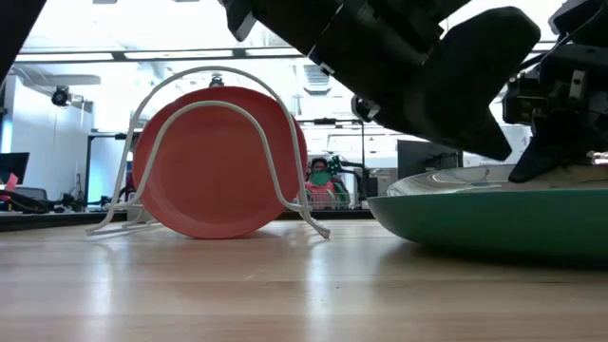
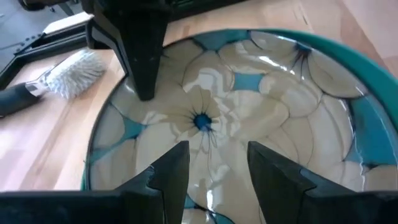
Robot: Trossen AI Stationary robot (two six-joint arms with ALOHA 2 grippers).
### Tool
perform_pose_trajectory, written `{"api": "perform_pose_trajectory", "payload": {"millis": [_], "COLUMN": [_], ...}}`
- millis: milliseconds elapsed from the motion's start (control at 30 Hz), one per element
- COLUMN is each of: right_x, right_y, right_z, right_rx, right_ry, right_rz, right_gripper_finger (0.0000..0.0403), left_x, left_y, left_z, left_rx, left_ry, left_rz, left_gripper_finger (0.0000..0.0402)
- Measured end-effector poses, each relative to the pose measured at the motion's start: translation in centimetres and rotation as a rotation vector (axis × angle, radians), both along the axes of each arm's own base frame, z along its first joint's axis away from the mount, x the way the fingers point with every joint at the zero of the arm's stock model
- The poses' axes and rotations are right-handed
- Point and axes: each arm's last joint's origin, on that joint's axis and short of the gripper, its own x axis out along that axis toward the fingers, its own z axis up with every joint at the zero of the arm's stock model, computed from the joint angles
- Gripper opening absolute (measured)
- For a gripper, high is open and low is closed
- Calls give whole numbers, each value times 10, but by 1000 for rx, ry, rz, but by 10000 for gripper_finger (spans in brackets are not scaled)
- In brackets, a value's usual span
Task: Sort dishes
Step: Put the white/blue plate into the dish rack
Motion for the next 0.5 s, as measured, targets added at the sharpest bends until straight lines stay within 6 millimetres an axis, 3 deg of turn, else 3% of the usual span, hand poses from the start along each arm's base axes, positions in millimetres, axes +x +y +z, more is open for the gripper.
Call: {"api": "perform_pose_trajectory", "payload": {"millis": [500], "right_x": [-6], "right_y": [-2], "right_z": [8], "right_rx": [-8], "right_ry": [-44], "right_rz": [15], "right_gripper_finger": [1], "left_x": [-2], "left_y": [1], "left_z": [37], "left_rx": [40], "left_ry": [-91], "left_rz": [-31], "left_gripper_finger": [152]}}
